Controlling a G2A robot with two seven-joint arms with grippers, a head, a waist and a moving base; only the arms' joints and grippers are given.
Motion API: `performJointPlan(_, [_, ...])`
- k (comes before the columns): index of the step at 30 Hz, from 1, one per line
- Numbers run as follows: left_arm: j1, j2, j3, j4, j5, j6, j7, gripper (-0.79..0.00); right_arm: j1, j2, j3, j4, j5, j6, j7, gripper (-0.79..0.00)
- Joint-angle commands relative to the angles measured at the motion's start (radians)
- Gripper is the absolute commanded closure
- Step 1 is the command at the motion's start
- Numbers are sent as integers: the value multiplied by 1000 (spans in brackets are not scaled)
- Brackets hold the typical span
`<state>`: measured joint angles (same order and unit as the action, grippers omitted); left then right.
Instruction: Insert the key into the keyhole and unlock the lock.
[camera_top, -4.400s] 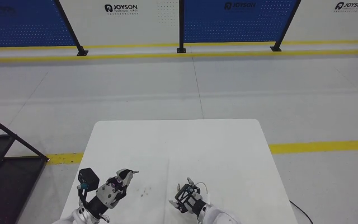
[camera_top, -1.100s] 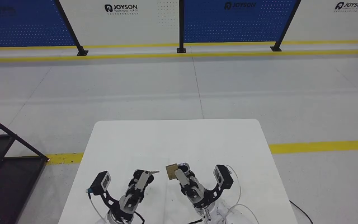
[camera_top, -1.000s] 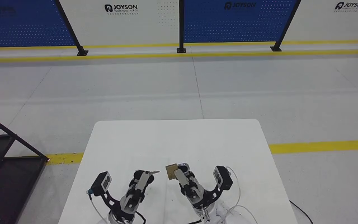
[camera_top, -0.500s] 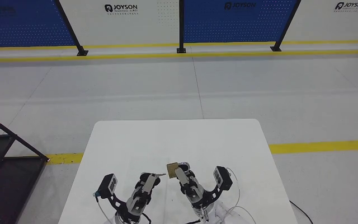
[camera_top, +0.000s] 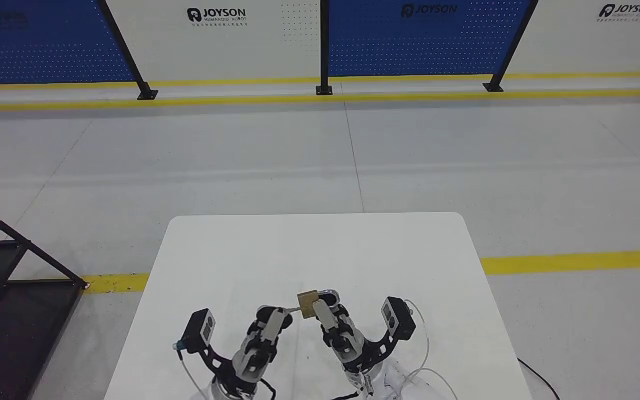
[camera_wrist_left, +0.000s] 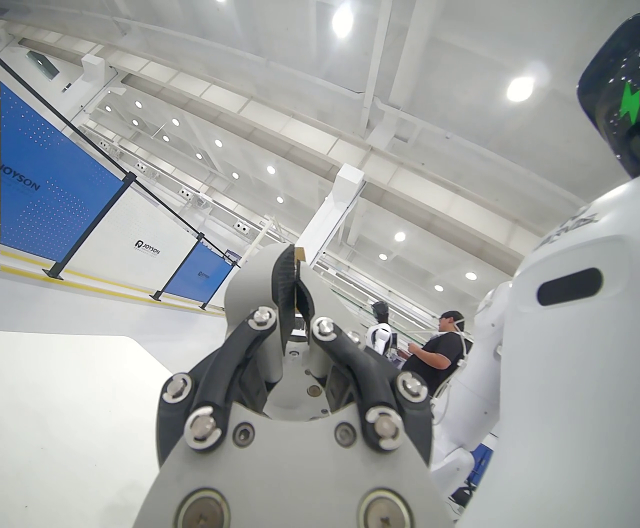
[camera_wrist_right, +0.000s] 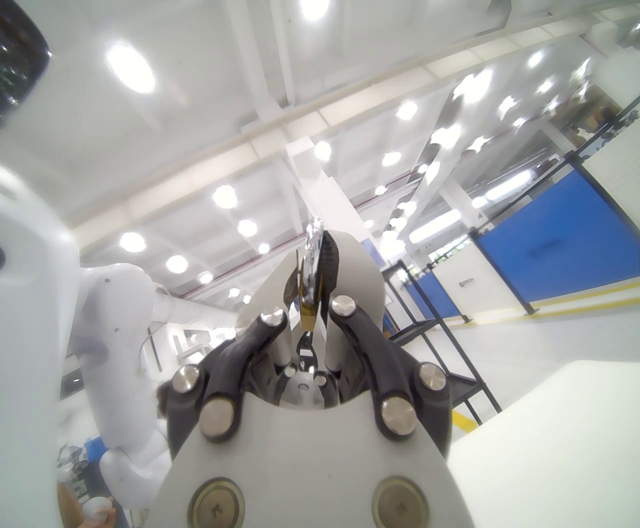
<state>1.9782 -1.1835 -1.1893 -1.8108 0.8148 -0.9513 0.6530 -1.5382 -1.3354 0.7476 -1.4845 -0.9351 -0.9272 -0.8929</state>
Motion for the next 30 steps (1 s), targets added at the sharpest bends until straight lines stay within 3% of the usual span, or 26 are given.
performJointPlan(1, [0,-2,0,-2,7,6,8,0,0,0,0,0,0,0,0,0])
performJointPlan(9, [5,-7,2,-7,39,17,35,0,0,0,0,0,0,0,0,0])
performJointPlan(21, [7,-12,11,-14,85,45,51,0,-17,0,16,-41,56,14,105,0])
performJointPlan(22, [8,-12,12,-15,87,47,53,-58,-18,0,18,-42,58,12,110,0])
performJointPlan(23, [8,-13,12,-15,90,48,53,-191,-18,0,19,-43,60,11,114,0])
performJointPlan(24, [8,-13,12,-16,94,48,53,-246,-19,0,21,-45,62,11,117,0])
performJointPlan(30, [14,-12,8,-18,105,50,60,-348,-27,0,33,-51,69,4,132,0])
